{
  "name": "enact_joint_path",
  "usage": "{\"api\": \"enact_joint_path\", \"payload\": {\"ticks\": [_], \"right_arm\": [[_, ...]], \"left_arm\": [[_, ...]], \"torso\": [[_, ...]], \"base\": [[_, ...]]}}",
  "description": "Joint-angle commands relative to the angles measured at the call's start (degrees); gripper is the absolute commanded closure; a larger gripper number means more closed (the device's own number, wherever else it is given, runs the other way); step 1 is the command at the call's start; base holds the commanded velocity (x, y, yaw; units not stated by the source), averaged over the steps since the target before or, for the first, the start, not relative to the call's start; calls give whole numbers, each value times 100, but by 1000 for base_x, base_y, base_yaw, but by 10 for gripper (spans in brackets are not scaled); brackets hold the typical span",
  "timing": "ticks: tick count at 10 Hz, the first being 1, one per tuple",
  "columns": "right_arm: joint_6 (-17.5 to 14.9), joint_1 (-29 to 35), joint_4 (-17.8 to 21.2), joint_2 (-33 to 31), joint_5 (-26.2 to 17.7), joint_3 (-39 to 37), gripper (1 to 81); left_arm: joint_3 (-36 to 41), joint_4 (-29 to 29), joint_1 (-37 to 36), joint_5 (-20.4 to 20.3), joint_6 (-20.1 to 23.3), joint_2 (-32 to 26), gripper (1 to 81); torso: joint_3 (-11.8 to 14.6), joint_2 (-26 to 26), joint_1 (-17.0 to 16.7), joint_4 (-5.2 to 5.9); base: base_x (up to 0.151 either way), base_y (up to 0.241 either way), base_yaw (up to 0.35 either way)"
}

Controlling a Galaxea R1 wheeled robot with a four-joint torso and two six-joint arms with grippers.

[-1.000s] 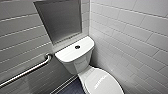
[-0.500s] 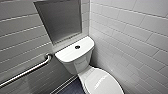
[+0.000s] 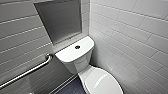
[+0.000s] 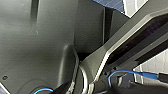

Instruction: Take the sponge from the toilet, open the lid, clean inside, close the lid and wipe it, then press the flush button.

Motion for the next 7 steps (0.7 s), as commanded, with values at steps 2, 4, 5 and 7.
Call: {"api": "enact_joint_path", "payload": {"ticks": [2,4,5,7], "right_arm": [[-209,-471,-193,698,14,-750,811],[-209,-690,-360,979,14,-1014,811],[-209,-761,-413,1102,14,-1137,811],[-209,-884,-614,1453,14,-1497,811]], "left_arm": [[126,78,-25,455,52,-53,10],[29,78,-34,472,52,26,10],[-120,70,-25,481,52,114,10],[-410,70,2,490,43,324,10]], "torso": [[694,730,-470,0],[1091,1115,-721,0],[1299,1320,-856,0],[1734,1738,-1134,0]], "base": [[0,0,0],[0,0,0],[0,0,0],[0,0,0]]}}
